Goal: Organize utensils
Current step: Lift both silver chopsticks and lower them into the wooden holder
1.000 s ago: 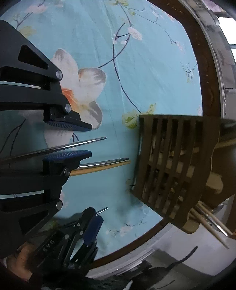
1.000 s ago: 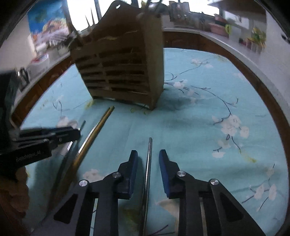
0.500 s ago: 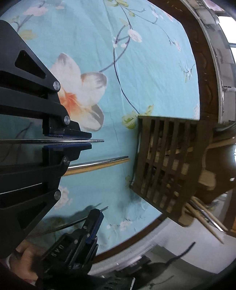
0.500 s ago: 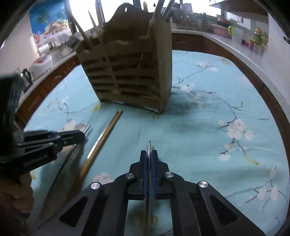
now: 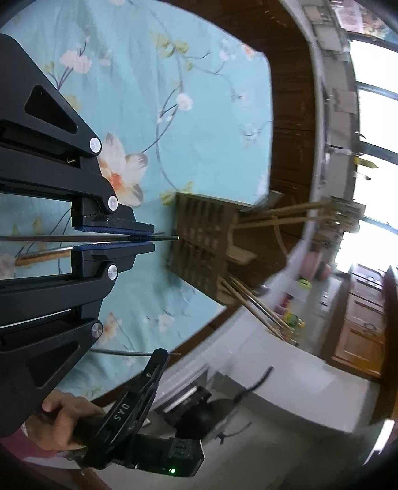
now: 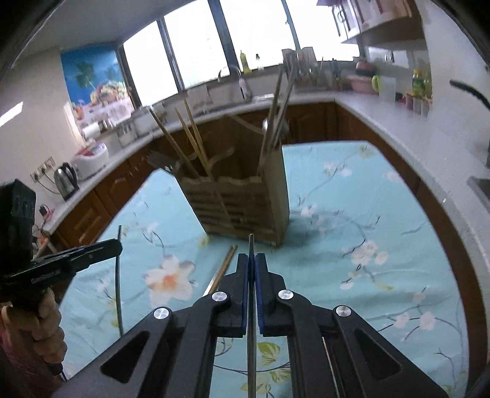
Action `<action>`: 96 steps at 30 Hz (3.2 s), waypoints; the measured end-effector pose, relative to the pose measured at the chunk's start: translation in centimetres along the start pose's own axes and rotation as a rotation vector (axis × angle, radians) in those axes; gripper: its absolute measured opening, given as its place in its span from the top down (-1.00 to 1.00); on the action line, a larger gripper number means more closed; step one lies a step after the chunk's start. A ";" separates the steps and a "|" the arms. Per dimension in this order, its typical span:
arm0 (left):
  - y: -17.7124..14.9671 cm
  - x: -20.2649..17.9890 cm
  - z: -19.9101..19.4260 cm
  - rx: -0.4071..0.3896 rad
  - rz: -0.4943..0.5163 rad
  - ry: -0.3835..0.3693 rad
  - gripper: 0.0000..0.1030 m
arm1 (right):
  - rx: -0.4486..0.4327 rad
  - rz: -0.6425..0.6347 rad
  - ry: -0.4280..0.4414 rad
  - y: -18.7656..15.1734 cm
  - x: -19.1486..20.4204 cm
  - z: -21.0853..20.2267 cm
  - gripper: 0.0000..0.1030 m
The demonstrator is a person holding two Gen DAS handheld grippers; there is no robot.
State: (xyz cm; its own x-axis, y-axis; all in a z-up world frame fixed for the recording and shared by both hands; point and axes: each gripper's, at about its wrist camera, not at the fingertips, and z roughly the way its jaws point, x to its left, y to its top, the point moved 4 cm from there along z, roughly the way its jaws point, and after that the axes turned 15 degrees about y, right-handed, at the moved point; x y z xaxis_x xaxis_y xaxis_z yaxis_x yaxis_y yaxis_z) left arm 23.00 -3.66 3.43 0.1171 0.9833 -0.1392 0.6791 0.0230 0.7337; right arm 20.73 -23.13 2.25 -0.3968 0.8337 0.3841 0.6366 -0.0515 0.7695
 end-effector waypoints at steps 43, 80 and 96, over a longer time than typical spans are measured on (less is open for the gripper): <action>9.4 -0.4 -7.6 -0.294 -0.038 0.007 0.93 | -0.306 -0.051 0.024 8.3 3.0 -6.6 0.91; 13.4 0.0 6.6 -0.264 -0.087 0.149 0.92 | -0.329 0.011 -0.045 11.3 -2.4 4.2 0.91; 13.7 0.4 6.7 -0.229 -0.089 0.140 0.91 | -0.305 0.047 -0.035 11.3 -3.3 4.2 0.81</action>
State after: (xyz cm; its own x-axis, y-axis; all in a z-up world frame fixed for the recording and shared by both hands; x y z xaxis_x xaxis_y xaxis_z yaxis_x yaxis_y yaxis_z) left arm 37.24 -4.14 8.98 -0.0477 0.9906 -0.1282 0.4991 0.1348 0.8560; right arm 32.04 -24.17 7.50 -0.3455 0.8445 0.4091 0.4234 -0.2488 0.8711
